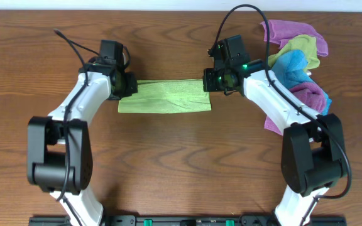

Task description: Fold the cloth

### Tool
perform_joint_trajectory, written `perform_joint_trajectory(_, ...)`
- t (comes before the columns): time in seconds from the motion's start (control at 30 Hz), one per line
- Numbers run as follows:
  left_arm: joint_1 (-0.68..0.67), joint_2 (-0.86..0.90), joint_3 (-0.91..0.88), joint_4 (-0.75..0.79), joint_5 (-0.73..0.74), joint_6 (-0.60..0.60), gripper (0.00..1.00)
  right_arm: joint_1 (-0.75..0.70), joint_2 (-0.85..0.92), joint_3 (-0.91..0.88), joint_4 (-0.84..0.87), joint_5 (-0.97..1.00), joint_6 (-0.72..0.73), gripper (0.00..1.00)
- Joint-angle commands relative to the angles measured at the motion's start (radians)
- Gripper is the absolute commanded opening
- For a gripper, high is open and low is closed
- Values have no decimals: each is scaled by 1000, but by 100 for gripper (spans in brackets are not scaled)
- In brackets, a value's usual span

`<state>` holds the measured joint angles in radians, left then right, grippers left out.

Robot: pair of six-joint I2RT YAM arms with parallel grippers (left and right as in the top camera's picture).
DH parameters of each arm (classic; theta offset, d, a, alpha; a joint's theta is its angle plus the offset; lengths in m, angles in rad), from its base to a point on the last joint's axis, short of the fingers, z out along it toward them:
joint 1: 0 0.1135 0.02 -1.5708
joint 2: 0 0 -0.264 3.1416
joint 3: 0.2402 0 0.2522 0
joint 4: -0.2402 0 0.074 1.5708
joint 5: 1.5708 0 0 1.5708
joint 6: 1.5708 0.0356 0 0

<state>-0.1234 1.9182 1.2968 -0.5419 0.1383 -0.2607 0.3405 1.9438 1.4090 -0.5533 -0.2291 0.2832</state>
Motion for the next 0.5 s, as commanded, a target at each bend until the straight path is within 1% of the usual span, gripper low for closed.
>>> perform_joint_trajectory(0.0,-1,45,-11,0,-38,0,6,-7,-12,10,-8,24,-25,1)
perform_joint_trajectory(0.03,-1,56,-11,2,-40,-6,6,-9,-12,10,-12,23,-28,2)
perform_joint_trajectory(0.1,-1,76,-11,15,-41,-20,6,-18,-12,10,-17,17,-32,37)
perform_joint_trajectory(0.13,-2,87,-11,22,-41,-32,6,-25,-12,10,-19,7,-42,48)
perform_joint_trajectory(0.17,-2,97,-11,27,-41,-35,6,-34,-12,10,-19,-6,-56,68)
perform_joint_trajectory(0.2,-2,103,-11,27,-41,-35,6,-46,-12,11,-21,-27,-69,79)
perform_joint_trajectory(0.27,-2,115,-11,22,-36,-35,6,-82,-12,10,-44,-81,-102,85)
perform_joint_trajectory(0.33,-2,116,-11,15,-19,-35,6,-143,-11,10,-90,-144,-129,88)
perform_joint_trajectory(0.37,-2,116,-11,16,-6,-35,6,-180,-11,9,-106,-206,-145,88)
perform_joint_trajectory(0.4,-2,116,-11,16,-3,-35,6,-211,-11,5,-109,-287,-166,87)
perform_joint_trajectory(0.43,-2,116,-11,15,-3,-35,6,-250,-11,0,-98,-423,-192,83)
perform_joint_trajectory(0.47,-2,116,-11,15,0,-35,6,-266,-10,-2,-92,-496,-204,81)
